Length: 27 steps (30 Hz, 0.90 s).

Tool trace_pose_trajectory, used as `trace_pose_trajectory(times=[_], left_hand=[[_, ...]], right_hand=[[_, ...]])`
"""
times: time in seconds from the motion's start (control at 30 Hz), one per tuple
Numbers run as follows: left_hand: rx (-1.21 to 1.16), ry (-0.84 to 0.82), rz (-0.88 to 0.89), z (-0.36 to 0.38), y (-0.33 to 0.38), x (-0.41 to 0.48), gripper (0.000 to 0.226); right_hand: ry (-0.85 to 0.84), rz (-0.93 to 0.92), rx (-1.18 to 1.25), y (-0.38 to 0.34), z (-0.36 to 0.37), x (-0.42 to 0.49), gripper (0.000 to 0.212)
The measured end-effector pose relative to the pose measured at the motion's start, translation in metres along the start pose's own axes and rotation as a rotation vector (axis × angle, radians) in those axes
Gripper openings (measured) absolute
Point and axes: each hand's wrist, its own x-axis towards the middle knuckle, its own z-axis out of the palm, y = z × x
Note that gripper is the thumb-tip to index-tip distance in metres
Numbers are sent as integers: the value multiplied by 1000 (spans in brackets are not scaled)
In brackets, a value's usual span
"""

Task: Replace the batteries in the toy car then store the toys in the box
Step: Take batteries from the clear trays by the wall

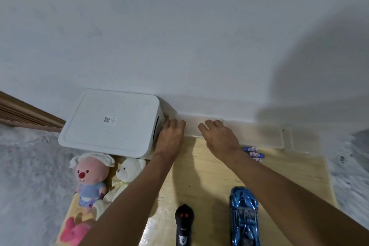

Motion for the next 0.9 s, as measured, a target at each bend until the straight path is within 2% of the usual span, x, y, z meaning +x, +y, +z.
trace_pose_trajectory(times=[0.2, 0.37, 0.47, 0.57, 0.63, 0.7, 0.8, 0.9], left_hand=[[78, -59, 4, -3, 4, -1, 39], [-10, -127, -5, -2, -1, 1, 41], [-20, -82, 1, -5, 1, 0, 41], [144, -45, 78, -2, 3, -2, 52], [229, -19, 116, -1, 5, -6, 56], [216, 72, 109, 5, 2, -8, 54], [124, 14, 110, -7, 3, -8, 50], [54, 68, 49, -15, 7, -10, 46]], right_hand=[[-54, 1, 64, -3, -13, 1, 45], [-43, -35, 173, 5, -22, 8, 28], [-38, -23, 196, 2, -21, 6, 25], [-44, -15, 207, 2, -19, 6, 21], [-52, -16, 208, 3, -18, 7, 21], [-59, -12, 233, 5, -16, 7, 23], [-75, 1, 257, 6, -18, 7, 32], [-84, 33, 317, 10, -25, 5, 38]])
